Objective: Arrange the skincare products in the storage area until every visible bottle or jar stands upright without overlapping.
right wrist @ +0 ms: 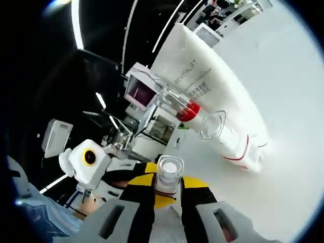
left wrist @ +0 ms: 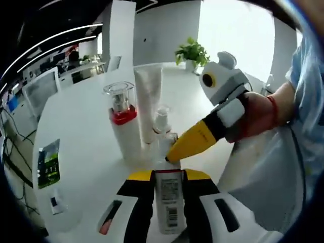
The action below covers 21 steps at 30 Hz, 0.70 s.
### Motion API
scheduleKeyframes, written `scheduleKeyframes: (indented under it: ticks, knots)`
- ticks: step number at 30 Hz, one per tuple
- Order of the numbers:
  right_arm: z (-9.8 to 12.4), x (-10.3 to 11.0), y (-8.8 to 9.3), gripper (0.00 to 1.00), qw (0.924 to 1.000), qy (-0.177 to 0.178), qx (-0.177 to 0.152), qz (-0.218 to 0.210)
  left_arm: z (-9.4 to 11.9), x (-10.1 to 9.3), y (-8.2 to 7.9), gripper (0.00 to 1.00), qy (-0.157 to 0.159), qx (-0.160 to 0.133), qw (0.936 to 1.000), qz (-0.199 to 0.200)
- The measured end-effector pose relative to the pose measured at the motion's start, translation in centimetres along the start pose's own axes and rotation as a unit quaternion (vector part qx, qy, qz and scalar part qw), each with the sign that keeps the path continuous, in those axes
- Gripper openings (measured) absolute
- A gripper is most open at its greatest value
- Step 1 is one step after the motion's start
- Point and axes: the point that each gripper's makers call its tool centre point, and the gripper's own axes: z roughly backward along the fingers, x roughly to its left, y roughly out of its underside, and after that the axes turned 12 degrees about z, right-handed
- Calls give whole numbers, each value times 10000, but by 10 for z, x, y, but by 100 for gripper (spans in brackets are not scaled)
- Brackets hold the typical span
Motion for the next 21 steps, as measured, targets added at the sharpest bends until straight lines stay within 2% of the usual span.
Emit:
scheduleKeyframes:
  ticks: [2,3,6,7,11,13,16,17,19,21]
  knots:
    - [1,3,-2,12,9996,-19,20,267,1,-3,-2,27,161,-93,9998,-19]
    - [1,8,-3,12,9984,-140,104,545,1,-6,-3,27,333,-147,9993,17]
    - [2,13,-4,12,9945,-266,248,981,4,-17,-2,26,878,-81,9952,422]
    - [4,17,-5,12,9918,-430,332,1160,5,-19,-3,25,966,-82,9941,484]
    - [13,28,-15,12,9866,-896,281,1337,13,-29,-17,26,1458,-429,9852,793]
    - [22,39,-20,12,9816,-1320,213,1362,18,-37,-23,26,1801,-558,9771,991]
    - [29,55,-26,12,9734,-1806,60,1409,27,-54,-33,23,2479,-714,9565,1362]
    - [31,60,-26,12,9696,-1957,43,1470,29,-57,-32,23,2619,-648,9512,1497]
    - [33,66,-24,12,9646,-2138,38,1541,32,-62,-32,23,2825,-596,9450,1536]
    - [34,71,-23,12,9604,-2269,26,1616,32,-66,-32,22,2925,-588,9429,1478]
